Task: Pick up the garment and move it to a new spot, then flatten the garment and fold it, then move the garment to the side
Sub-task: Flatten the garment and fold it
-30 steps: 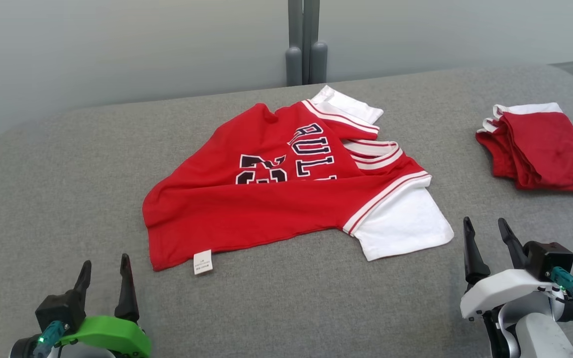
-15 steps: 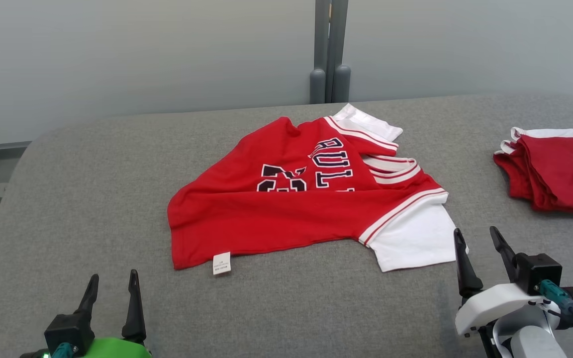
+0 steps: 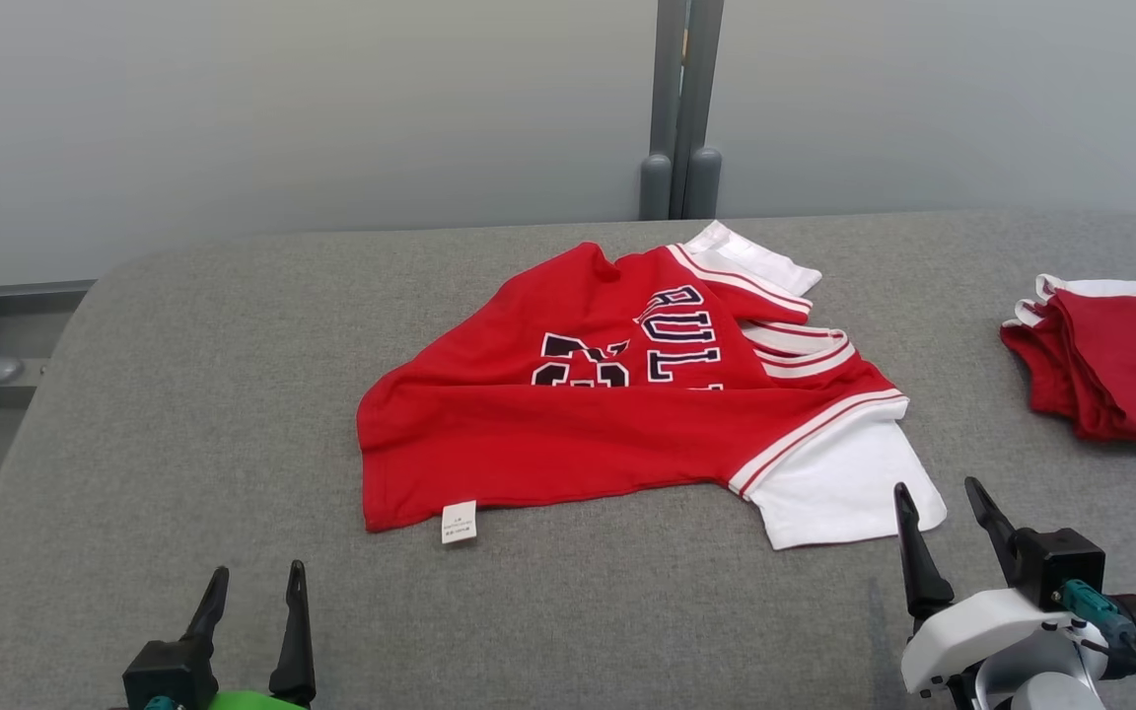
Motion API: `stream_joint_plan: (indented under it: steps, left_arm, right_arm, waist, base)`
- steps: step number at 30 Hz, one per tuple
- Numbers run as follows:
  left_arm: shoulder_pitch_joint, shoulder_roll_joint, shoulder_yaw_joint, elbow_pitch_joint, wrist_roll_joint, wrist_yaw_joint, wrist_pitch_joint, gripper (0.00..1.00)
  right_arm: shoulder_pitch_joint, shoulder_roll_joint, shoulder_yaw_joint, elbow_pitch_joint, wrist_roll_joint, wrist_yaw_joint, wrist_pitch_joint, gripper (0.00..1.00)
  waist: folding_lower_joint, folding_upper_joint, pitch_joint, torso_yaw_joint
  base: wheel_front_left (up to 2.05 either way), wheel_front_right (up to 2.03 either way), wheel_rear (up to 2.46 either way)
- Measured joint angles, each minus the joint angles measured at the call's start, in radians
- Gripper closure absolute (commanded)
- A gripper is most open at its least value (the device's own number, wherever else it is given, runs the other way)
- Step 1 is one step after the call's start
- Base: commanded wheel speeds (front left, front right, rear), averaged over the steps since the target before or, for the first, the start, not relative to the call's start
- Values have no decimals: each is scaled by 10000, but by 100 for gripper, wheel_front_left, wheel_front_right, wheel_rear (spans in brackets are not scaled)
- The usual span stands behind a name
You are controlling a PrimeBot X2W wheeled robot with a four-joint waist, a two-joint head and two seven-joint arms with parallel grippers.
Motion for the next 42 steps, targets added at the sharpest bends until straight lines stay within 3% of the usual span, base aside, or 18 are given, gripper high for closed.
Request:
stream_joint_plan:
  steps: [11,21,30,42]
  left_arm:
    - [-204,0,-397,339,-259,-8,0,0]
    - [-1263,-6,-1104,487,-531,-44,-2,0]
    - [-1815,-8,-1465,523,-663,-54,0,0]
    - [-2054,-8,-1547,633,-596,-59,0,0]
  right_arm:
    - [-182,10,-274,293,-69,0,0,0]
    - [-989,21,-823,554,-293,0,0,0]
    - [-1457,27,-1363,1323,-90,0,0,0]
    - [-2182,27,-1233,2305,318,0,-4,0]
  waist:
    - [0,0,378,-108]
    - [0,0,1519,-192]
    - [0,0,2536,-156]
    - [0,0,3060,-16]
  base:
    - [0,0,0]
    - [0,0,0]
    - [0,0,0]
    - [0,0,0]
